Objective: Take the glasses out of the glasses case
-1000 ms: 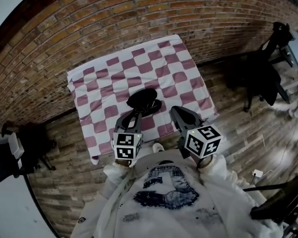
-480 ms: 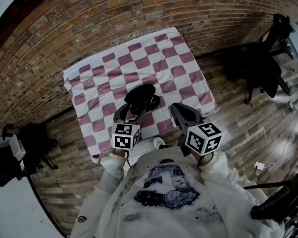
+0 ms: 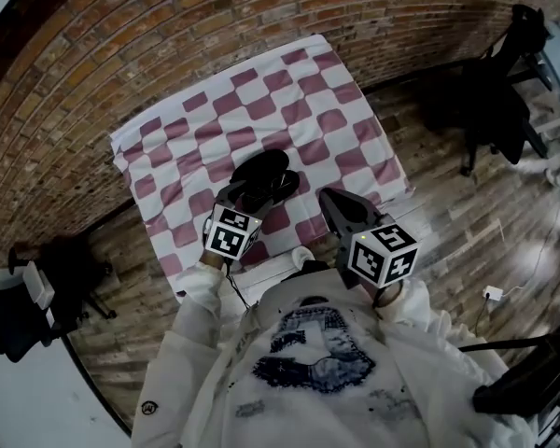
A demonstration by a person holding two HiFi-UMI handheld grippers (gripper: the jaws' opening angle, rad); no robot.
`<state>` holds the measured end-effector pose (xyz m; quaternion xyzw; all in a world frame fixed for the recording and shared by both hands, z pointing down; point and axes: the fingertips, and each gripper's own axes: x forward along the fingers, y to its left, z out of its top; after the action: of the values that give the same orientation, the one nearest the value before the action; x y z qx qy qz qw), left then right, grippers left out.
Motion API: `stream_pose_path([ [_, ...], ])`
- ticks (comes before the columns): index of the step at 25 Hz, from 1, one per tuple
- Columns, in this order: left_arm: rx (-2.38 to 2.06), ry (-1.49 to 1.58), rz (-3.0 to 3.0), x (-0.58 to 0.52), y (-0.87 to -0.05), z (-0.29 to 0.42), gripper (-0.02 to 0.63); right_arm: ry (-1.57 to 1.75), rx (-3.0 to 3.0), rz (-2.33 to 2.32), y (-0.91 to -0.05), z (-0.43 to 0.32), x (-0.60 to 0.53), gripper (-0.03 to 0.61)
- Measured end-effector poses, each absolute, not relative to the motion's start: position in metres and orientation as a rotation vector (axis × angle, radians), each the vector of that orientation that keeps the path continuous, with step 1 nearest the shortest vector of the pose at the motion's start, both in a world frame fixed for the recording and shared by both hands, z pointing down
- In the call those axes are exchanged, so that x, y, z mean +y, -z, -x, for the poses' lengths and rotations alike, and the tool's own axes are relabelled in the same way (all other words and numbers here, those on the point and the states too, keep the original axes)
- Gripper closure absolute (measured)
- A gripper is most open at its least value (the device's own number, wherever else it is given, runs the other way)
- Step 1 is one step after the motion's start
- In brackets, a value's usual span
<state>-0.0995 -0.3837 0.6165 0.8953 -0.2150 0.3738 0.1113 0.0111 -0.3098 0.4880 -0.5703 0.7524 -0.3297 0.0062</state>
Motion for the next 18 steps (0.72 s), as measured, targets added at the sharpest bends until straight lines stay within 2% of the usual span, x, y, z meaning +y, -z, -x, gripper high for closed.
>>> stream_pose_path([
  [12,-0.385,-1.395,-2.682,-0.390,-0.662,0.087,0.364,1.029,2.343,1.801,-0.485,-0.007,-0.312,0.565],
  [18,-0.300,-1.448,-2.701,-0.385,-0.674,0.079,0.399,0.996,2.339,1.822,-0.479,-0.010,-0.310,0.565],
])
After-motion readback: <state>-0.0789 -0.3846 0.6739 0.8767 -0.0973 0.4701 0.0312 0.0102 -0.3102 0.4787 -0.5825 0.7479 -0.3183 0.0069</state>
